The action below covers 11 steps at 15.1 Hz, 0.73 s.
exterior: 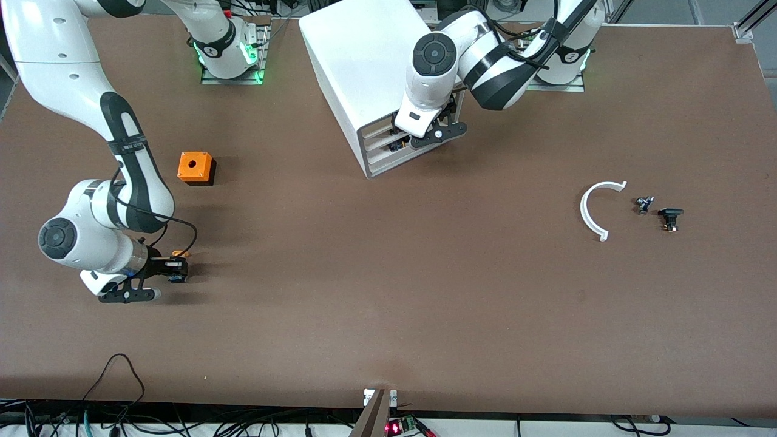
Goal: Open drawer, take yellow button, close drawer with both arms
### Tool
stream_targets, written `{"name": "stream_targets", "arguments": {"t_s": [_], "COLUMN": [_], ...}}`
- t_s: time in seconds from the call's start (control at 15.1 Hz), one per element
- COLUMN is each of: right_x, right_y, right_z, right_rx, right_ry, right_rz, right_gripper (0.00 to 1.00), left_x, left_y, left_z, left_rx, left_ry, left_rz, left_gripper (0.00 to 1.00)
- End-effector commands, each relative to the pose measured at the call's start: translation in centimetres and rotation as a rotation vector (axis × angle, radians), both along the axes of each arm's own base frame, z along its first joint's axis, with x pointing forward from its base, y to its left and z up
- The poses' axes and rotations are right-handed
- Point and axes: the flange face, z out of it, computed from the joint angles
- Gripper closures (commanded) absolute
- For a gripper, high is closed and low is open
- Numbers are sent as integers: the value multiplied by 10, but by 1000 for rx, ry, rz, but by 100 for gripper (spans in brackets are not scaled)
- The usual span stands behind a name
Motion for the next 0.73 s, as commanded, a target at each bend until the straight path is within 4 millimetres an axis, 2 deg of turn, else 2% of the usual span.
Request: {"name": "stream_targets", "arguments": {"t_s": [0.0,0.07,0.13,0.2,0.26,0.4,0.46,0.66], "right_x": [-2,-2,-1,-1,0,5,4,0], "right_y": [-6,-5,-5,-7,-6,2,3,4], "right_z": [-1,-1,0,1,3,23,45,108], "right_rx": [5,7,6,5,3,-2,-3,-9], "right_ry": [-8,-7,-7,-8,-9,-25,-20,-48], "right_rz": [-10,-27,-54,-67,-60,-39,-35,-30], "right_gripper": [100,100,66,1,0,0,0,0], "left_x": [-4,2,16,30,46,73,82,118], "left_y": [0,4,10,17,29,59,69,105], "left_z": [12,17,32,45,56,70,77,121], "left_rx": [-2,7,7,10,18,36,44,87], "left_ry": [22,17,14,8,-12,-38,-48,-96], "left_rz": [-5,-4,-3,-26,-65,-149,-204,-348], "left_gripper": [0,0,0,0,0,0,0,0]}}
